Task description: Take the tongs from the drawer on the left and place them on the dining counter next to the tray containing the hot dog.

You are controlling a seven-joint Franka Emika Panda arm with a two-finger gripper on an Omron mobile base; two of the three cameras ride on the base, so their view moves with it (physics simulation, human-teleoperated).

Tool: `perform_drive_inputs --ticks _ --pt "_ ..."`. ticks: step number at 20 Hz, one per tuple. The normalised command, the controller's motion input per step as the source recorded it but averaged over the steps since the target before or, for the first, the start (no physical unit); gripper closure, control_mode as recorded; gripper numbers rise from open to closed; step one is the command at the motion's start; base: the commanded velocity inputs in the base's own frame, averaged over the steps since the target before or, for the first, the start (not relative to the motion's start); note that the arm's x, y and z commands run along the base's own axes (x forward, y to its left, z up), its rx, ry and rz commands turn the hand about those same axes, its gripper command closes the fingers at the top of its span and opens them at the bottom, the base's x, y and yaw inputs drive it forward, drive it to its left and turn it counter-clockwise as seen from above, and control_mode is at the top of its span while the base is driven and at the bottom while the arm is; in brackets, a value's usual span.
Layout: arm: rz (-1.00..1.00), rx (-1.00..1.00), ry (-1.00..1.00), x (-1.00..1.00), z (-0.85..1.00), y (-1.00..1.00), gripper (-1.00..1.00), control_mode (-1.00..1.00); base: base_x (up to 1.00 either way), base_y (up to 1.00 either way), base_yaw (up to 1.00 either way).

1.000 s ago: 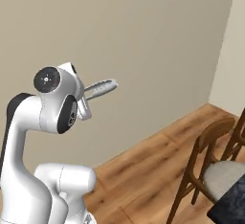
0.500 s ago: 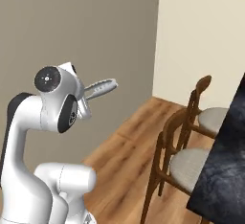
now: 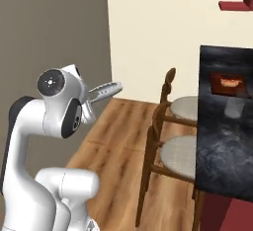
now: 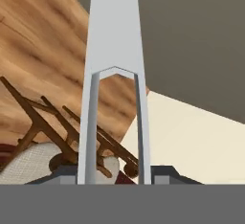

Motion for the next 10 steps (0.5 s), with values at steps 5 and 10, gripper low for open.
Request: perform_drive_inputs --ticks 5,10 --pt "0.0 0.0 0.0 0.0 0.0 0.0 1.0 1.0 0.55 0.75 -0.34" --pt "0.0 0.0 0.0 0.0 0.0 0.0 1.0 1.0 0.87 0.52 -0.34"
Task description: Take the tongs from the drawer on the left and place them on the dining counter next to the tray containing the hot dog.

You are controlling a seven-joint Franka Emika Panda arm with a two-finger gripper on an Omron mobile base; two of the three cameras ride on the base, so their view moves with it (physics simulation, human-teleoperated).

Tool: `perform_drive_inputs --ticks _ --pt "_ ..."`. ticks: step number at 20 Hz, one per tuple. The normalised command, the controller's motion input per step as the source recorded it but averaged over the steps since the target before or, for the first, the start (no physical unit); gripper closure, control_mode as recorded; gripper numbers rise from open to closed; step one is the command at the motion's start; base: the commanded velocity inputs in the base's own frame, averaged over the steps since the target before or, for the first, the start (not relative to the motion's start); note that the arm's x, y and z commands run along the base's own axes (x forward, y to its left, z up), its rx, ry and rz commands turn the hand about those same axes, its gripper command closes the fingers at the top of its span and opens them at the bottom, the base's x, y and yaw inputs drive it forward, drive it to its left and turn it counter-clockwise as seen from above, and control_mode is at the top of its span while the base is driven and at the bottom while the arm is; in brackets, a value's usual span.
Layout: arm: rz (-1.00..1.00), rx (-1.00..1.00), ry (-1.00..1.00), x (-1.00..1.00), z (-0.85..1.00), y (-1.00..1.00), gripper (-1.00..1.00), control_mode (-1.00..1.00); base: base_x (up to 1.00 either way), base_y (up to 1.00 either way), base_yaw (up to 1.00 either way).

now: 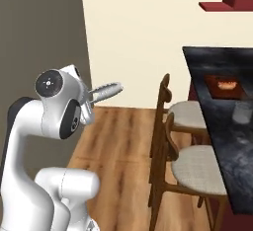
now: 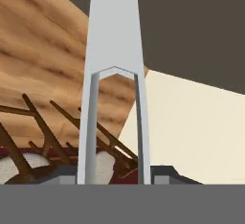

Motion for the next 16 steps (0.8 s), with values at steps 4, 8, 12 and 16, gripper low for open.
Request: perform_drive_inputs --ticks 4,8,12,16 --pt "0.0 0.0 0.0 0.0 0.0 0.0 1.0 1.0 1.0 0.51 -0.35" --pt "0.0 0.0 0.0 0.0 0.0 0.0 1.0 1.0 0.63 0.62 -0.36" --pt "0.0 0.0 0.0 0.0 0.0 0.0 1.0 1.0 0.37 0.5 -0.43" --pt "0.0 0.0 0.0 0.0 0.0 0.0 1.0 1.0 0.16 0.58 -0.54"
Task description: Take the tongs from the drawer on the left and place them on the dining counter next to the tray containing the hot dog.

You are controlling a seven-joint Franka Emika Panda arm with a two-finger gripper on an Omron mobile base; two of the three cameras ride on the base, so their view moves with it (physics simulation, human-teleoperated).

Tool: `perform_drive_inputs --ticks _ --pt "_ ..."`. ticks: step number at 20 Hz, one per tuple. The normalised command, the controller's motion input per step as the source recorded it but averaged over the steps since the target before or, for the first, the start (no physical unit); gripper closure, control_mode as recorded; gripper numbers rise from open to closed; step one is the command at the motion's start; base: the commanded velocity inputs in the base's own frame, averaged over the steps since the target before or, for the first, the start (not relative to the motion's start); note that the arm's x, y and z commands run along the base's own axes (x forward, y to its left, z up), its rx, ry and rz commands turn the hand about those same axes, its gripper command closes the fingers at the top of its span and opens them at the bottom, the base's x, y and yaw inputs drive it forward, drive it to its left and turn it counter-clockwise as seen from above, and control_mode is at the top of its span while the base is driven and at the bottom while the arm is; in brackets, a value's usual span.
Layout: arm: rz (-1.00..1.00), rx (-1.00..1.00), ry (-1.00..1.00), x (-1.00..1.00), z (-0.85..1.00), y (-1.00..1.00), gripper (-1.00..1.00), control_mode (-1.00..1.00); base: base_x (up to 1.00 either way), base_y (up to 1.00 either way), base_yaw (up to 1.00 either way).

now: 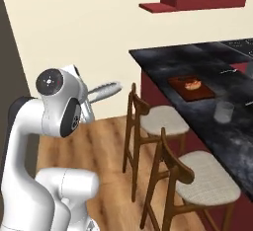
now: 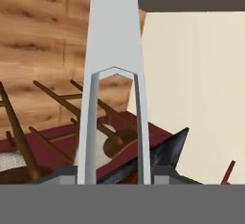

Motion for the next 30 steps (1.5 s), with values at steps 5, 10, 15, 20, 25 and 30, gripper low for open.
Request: perform_drive_inputs --ticks 5,10,15,20,25,30 --pt "0.0 0.0 0.0 0.0 0.0 0.0 1.0 1.0 0.32 0.79 -0.56" --pt "0.0 0.0 0.0 0.0 0.0 0.0 1.0 1.0 0.28 0.92 -0.54" --pt "0.0 0.0 0.0 0.0 0.0 0.0 1.0 1.0 0.29 0.99 -0.5" --pt "0.0 0.0 0.0 0.0 0.0 0.0 1.0 1.0 0.49 1.0 -0.47" --pt "0.0 0.0 0.0 0.0 0.0 0.0 1.0 1.0 0.46 1.0 -0.46" --pt "0.0 0.0 0.0 0.0 0.0 0.0 1.0 1.0 0.38 0.99 -0.46"
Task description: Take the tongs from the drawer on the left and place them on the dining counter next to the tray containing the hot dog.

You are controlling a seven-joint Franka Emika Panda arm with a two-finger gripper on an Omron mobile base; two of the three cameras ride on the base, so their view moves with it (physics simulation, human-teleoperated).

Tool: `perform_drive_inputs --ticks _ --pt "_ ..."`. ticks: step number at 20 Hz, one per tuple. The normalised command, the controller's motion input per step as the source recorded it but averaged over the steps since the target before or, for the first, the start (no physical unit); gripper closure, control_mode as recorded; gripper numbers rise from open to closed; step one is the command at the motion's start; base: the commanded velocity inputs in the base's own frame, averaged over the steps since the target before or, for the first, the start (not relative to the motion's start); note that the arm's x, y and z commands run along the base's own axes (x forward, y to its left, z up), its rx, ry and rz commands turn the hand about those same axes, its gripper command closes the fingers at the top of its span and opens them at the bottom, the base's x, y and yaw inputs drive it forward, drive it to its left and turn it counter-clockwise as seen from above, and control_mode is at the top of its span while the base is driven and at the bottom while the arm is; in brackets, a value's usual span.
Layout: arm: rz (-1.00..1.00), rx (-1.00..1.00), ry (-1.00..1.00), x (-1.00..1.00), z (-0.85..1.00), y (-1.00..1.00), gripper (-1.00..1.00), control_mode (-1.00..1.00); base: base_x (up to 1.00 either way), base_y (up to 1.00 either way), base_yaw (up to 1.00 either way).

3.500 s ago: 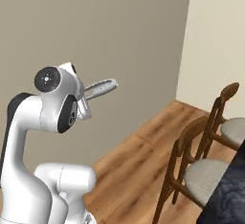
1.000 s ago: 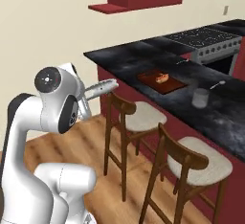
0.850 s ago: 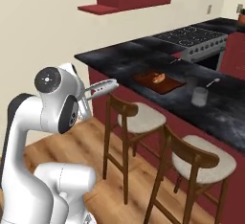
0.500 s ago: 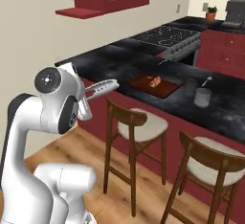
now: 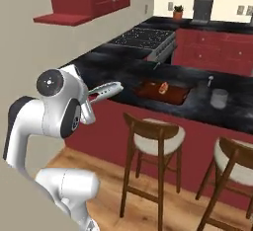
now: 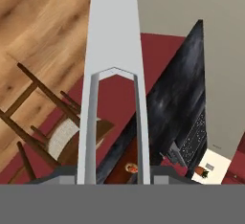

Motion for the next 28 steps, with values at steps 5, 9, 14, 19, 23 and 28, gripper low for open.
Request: perform_drive_inputs --ticks 5,9,14,19,23,28 --pt "0.0 0.0 0.0 0.0 0.0 0.0 1.0 1.0 0.7 0.94 -0.46" --pt "0.0 0.0 0.0 0.0 0.0 0.0 1.0 1.0 0.86 0.75 -0.43" --pt "0.0 0.0 0.0 0.0 0.0 0.0 1.0 1.0 0.71 0.53 -0.3" --pt "0.0 0.0 0.0 0.0 0.0 0.0 1.0 1.0 0.59 0.27 -0.16" --pt "0.0 0.0 0.0 0.0 0.0 0.0 1.0 1.0 0.56 0.0 -0.11" --pt "0.0 0.0 0.0 0.0 0.0 0.0 1.0 1.0 0.5 0.01 -0.1"
